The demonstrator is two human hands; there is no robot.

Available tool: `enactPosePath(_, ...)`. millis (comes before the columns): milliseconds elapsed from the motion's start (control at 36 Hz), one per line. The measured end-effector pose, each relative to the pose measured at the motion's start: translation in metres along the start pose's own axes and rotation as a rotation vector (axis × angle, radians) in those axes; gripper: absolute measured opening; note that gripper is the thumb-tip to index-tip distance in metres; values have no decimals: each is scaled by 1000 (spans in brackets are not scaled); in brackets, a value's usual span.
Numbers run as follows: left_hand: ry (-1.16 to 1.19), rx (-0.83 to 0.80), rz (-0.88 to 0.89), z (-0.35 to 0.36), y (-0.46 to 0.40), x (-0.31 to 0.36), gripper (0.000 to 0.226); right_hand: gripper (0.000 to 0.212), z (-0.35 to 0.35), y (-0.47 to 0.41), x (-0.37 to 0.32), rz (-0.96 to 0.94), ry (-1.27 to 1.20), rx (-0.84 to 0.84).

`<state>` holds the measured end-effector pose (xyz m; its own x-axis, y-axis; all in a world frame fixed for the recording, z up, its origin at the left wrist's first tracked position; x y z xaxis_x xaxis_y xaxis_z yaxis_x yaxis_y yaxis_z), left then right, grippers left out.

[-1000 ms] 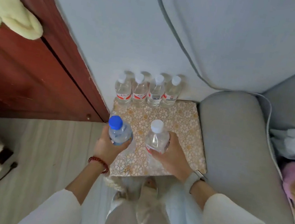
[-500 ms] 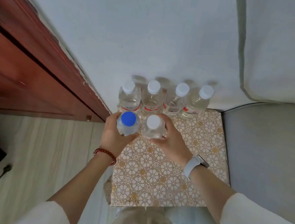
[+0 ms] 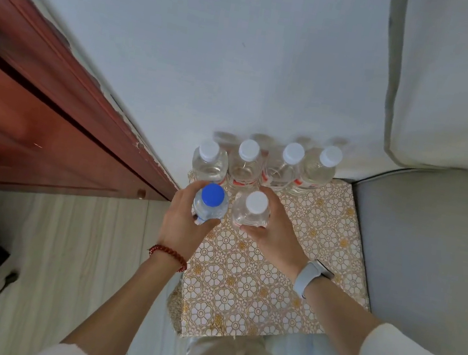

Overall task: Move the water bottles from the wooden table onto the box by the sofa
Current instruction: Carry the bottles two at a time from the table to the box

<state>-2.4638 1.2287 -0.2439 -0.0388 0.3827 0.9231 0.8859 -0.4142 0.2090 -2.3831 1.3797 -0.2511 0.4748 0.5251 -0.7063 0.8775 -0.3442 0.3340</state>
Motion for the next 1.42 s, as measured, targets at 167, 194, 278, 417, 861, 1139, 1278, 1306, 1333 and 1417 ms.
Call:
enactPosePath(167, 9, 77, -9, -4, 0, 0, 64, 76, 5, -13, -8, 13, -32, -9)
enactPosePath(194, 14, 88, -20, -5, -1, -1, 65, 77, 5, -14, -9, 19, -39, -4)
enactPosePath(278, 25, 106, -33, -6, -4, 0, 66, 80, 6, -16, -8, 34, -54, 3)
enactPosePath(417, 17, 90, -48, -3, -4, 1, 66, 78, 7, -14, 1, 70, -27, 18)
enactPosePath(861, -160, 58, -146, -21, 49, 24, 69, 57, -4, 52, -17, 179, 66, -78)
enactPosePath(1139, -174, 399, -240, -119, 205, 68, 47, 28, 11, 163, -137, -151, 174, -300)
enactPosePath(1278, -197, 634, -295, -184, 329, 75, 43, 30, 63, 235, -220, -407, 299, -470)
enactPosePath(1306, -189, 693, -319, -197, 359, 71, 43, 30, 77, 253, -235, -460, 324, -496)
enactPosePath(1333, -180, 753, -344, -209, 391, 67, 41, 29, 92, 272, -250, -511, 342, -521)
enactPosePath(1417, -184, 927, -417, -243, 486, 49, 38, 27, 142, 336, -288, -653, 386, -626)
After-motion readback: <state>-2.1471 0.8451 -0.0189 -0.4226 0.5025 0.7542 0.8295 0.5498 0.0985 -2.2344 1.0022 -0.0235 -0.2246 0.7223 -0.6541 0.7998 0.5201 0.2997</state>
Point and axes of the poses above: each hand's wrist, its own y-axis away from the middle knuckle, its own z-axis out of the palm, x = y × z, the point moved 10 cm from there along -y, towards the middle knuckle, and after that the axes turned 11 degrees about y, right-handed, at the moved point
